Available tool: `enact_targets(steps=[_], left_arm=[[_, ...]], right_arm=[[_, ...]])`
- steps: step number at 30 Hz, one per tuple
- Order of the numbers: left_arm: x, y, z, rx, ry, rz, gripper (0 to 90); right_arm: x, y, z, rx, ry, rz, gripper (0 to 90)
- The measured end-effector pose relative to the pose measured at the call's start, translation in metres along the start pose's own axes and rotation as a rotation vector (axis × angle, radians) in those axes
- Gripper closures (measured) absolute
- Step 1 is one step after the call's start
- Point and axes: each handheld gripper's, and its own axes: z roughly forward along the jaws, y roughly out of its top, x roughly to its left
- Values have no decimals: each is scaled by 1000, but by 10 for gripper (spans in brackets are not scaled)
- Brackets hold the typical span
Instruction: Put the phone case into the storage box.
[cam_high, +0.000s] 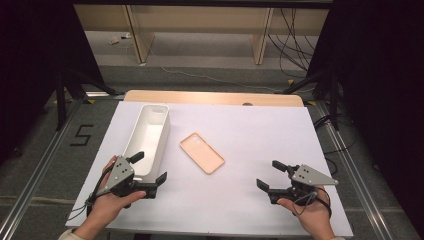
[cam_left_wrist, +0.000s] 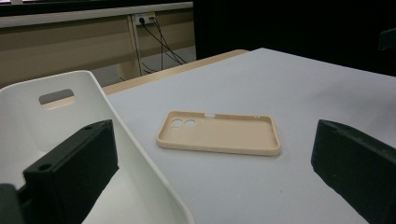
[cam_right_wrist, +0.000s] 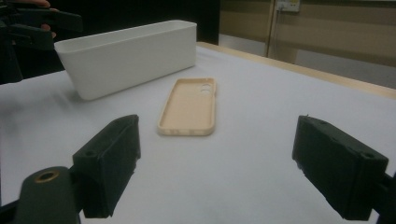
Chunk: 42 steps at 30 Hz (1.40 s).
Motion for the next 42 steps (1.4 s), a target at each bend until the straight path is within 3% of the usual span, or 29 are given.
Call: enact_targets(steps=[2,3,13,18,20,21,22,24,25,28,29,30,31,36,41,42], left_arm=[[0,0,0,1,1,0,2],[0,0,0,2,2,1,3],[0,-1,-1,0,0,-2,9],[0,0,-2,-2,2,-2,11],[0,0,-2,0,-1,3,12],[0,0,-2,-3,0,1,13],[0,0,-2,-5,2,-3,14],[0,0,-2,-5,1,3,14],[0,0,-2,-3,0,6,15],[-1,0,-1,-13,-7,5,16],[-1,0,-1,-12,-6,2,16],[-2,0,-1,-10,-4,1,17],[-2,0,-2,-4,-1,1,17],[-1,0,-2,-6,-2,1,18],[-1,0,-2,-8,-3,-2,18],[-1,0,-2,-10,-3,-2,19]], right_arm=[[0,0,0,1,-2,0,165],[0,-1,3,-29,6,4,165],[1,0,5,-35,12,9,190],[2,5,7,-26,2,-15,366],[0,6,10,-54,-1,-41,471],[1,7,9,-32,12,-19,511],[1,8,11,-43,33,-7,557],[-2,10,13,-31,20,-47,677],[-2,11,13,-6,27,-36,720],[-2,12,18,0,46,-35,834],[-3,14,18,29,28,-57,859],[-3,14,23,-2,45,-44,882],[-3,15,24,21,29,-57,900],[-1,21,41,62,38,-77,900],[0,25,58,84,37,-88,900],[-1,25,64,65,53,-80,900]])
